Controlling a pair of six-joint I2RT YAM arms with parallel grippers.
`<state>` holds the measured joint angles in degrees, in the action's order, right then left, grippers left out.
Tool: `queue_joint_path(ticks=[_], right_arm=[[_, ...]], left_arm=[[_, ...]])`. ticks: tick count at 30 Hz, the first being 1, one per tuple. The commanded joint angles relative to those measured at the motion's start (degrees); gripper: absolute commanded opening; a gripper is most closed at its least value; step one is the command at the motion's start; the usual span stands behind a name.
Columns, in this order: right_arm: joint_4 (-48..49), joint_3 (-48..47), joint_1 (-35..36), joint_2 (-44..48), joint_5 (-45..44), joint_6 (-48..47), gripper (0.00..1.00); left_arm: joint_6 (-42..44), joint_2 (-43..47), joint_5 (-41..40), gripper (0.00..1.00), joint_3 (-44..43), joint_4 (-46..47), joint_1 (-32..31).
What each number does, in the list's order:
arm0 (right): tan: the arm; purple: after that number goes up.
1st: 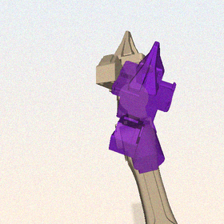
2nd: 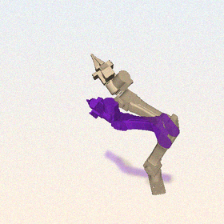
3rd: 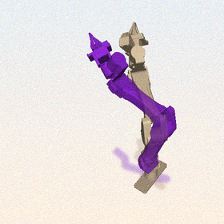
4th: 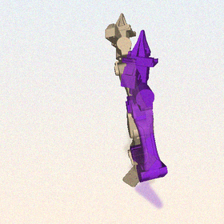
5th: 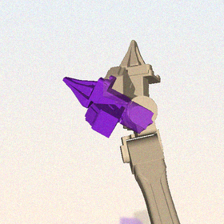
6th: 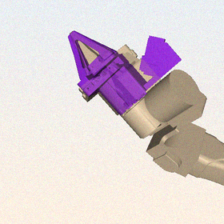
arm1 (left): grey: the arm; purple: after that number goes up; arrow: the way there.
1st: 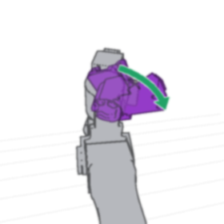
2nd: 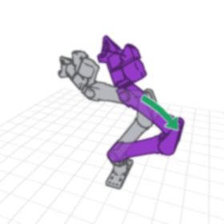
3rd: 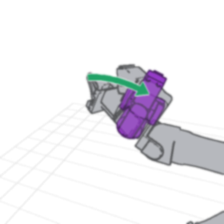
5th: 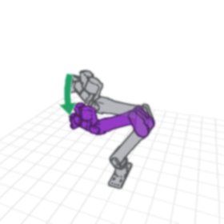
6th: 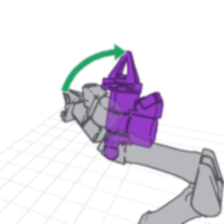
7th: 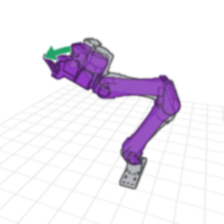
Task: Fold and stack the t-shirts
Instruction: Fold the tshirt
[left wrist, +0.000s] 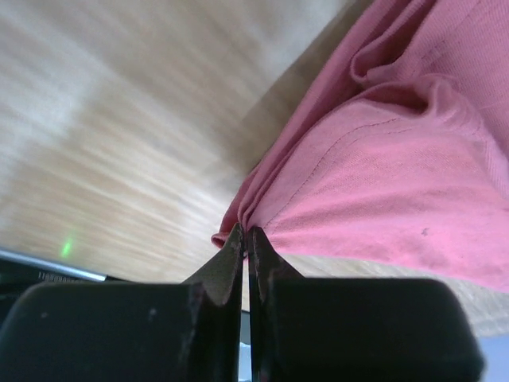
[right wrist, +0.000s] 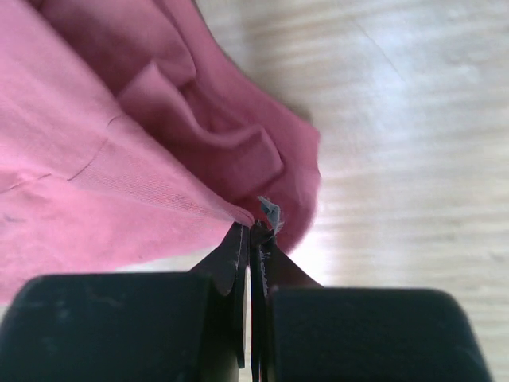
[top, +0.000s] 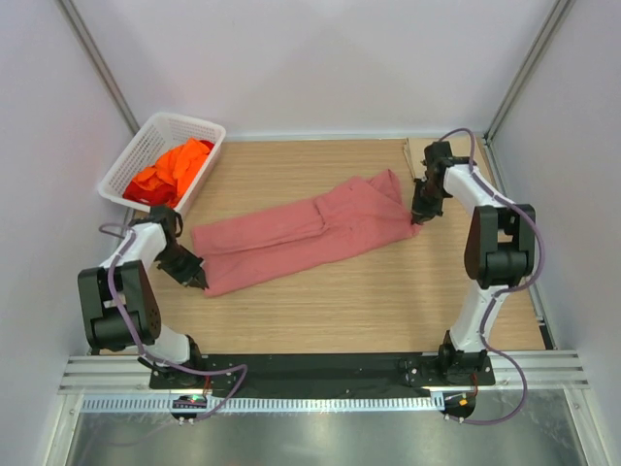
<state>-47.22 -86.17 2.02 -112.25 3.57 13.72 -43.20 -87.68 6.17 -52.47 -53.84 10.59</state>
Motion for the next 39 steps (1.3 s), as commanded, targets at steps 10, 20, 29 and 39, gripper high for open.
queue_joint_path(ticks=[10,20,29,39], right_arm=[[6.2,15.2,-0.5,11.2,-8.3,3.4,0.01],[1.7,10.0,-1.2,3.8,-11.0,2.3,0.02],[-4.3,2.3,-0.9,4.7,-12.8,1.9,0.42],[-4.6,-2.3,4.1,6.3,-1.2,6.1,0.50]], left_arm=[[-7.3,-0.6,1.6,0.00,7.8,-1.7,0.2],[-8.0,-0.3,-0.1,0.03,10.8,-2.5,0.2],[-5.8,8.7,-4.4,0.63,3.0,-10.3,0.2],[6.2,9.6,8.8,0.39,-4.3,-0.6,0.1]])
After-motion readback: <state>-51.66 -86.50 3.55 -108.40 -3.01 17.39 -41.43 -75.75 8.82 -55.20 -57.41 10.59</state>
